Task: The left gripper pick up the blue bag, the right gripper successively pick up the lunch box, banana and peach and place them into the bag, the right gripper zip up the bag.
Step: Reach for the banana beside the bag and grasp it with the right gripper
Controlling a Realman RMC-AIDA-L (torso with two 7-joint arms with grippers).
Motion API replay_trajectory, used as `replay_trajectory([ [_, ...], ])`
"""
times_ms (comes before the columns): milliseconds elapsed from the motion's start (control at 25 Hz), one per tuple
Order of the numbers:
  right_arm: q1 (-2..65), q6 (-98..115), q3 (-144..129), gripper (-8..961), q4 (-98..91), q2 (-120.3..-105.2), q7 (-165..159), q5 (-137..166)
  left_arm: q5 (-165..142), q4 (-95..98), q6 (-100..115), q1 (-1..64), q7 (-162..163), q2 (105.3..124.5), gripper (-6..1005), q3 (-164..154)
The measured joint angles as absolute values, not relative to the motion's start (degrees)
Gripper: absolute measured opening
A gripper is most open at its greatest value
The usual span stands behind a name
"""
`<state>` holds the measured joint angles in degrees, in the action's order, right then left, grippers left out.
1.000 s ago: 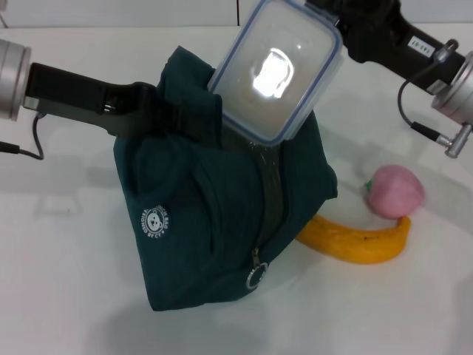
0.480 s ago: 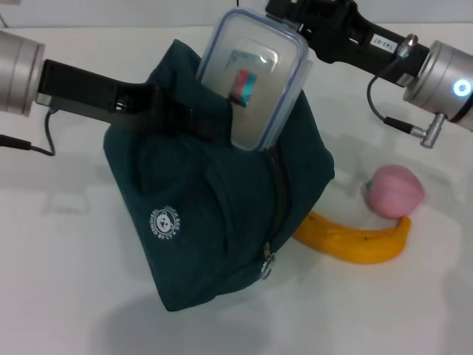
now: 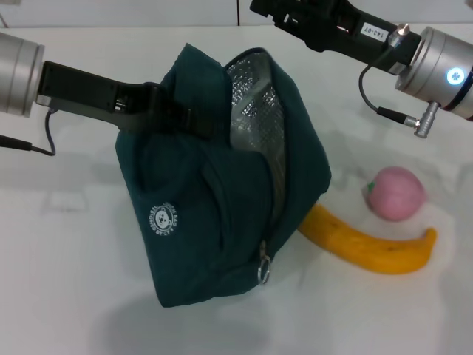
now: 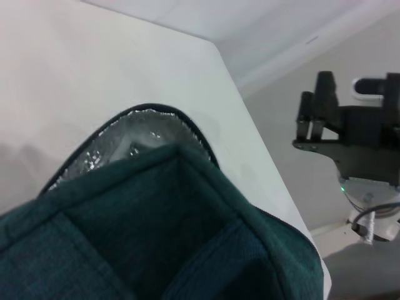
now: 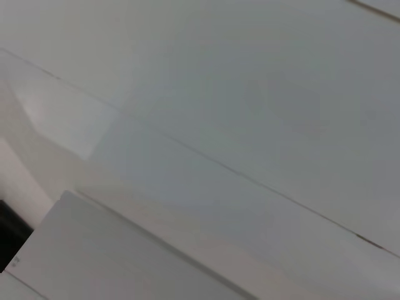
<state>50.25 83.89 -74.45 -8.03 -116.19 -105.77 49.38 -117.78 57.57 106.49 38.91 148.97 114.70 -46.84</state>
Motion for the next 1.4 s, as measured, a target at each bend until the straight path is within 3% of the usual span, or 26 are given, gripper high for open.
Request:
replay_trajectory([
  [80, 50.07, 83.91, -74.47, 331, -8.24, -116.19, -105.74, 49.38, -117.78, 57.56, 106.22, 38.73, 148.93, 114.66, 36, -46.84],
  [520, 44.12, 83.64, -73.79, 343, -15.36, -116.14, -101.26, 48.72, -117.67, 57.57, 105.90, 36.85, 148.88, 113.94, 36, -46.68],
  [720, 42.83, 82.08, -74.35, 349, -16.26, -115.34, -98.76, 51.69, -117.45, 57.57, 105.90, 36.30, 148.88, 113.95, 36, -46.64],
  [960, 40.49, 80.73, -73.99, 527, -20.72, -114.39, -94.81, 58.46, -117.31, 57.56, 105.90, 35.19, 148.87, 114.17, 36, -46.66],
  [1240, 36.16, 81.90, -73.91, 865, -27.69, -111.79, -91.43, 63.54, -117.30, 57.56, 105.91, 34.07, 147.14, 114.40, 36, -45.38],
  [1360, 35.96, 82.85, -73.85, 866, -29.59, -110.65, -91.41, 66.17, -117.25, 57.57, 105.91, 33.47, 146.55, 114.43, 36, -45.08],
  [1400, 35.99, 85.09, -73.86, 866, -32.33, -108.67, -91.49, 70.64, -117.24, 57.57, 105.91, 33.36, 146.45, 114.45, 36, -45.02],
])
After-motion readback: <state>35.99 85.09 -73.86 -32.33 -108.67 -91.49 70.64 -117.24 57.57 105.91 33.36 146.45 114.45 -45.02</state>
